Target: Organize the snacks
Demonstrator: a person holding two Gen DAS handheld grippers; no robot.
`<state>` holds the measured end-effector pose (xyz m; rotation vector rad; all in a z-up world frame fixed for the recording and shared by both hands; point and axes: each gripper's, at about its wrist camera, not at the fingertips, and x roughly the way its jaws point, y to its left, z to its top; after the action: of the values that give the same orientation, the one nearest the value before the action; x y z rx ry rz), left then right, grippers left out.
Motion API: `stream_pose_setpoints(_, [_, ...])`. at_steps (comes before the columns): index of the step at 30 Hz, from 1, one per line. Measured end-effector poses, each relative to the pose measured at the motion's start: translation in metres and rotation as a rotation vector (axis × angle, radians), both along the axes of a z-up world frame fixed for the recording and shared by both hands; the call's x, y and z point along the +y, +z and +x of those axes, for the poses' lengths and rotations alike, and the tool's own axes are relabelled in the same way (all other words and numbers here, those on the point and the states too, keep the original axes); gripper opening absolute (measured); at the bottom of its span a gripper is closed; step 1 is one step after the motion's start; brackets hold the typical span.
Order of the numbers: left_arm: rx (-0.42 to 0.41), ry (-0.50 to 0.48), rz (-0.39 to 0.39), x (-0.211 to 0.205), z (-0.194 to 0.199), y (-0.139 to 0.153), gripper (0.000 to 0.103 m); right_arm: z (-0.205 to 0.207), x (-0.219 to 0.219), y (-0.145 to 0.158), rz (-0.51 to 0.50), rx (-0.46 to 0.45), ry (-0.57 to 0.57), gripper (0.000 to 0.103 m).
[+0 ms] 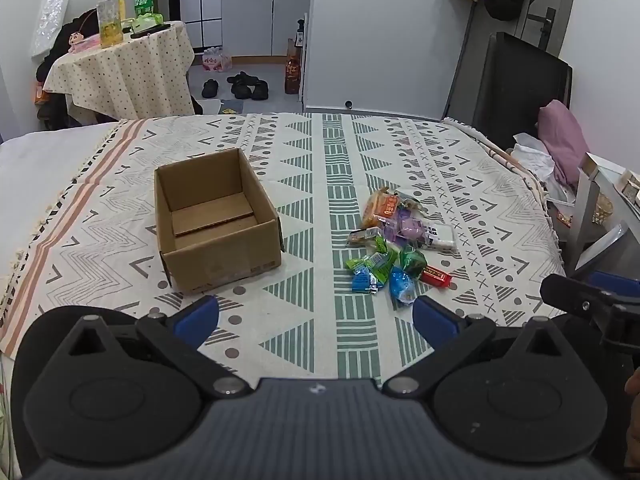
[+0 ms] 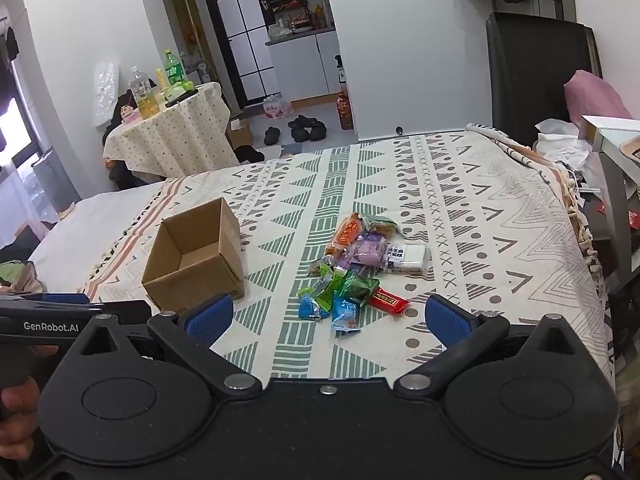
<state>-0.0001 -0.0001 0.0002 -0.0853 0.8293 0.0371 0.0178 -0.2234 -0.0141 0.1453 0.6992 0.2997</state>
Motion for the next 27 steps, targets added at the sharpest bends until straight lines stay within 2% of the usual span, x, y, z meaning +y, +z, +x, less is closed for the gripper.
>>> stream_pose_setpoints(27, [-0.020, -0.002, 0.008, -0.0013, 0.0000, 0.0012, 0.103, 0.0025, -0.0058, 0.0039, -0.002, -0.006, -0.013, 0.103])
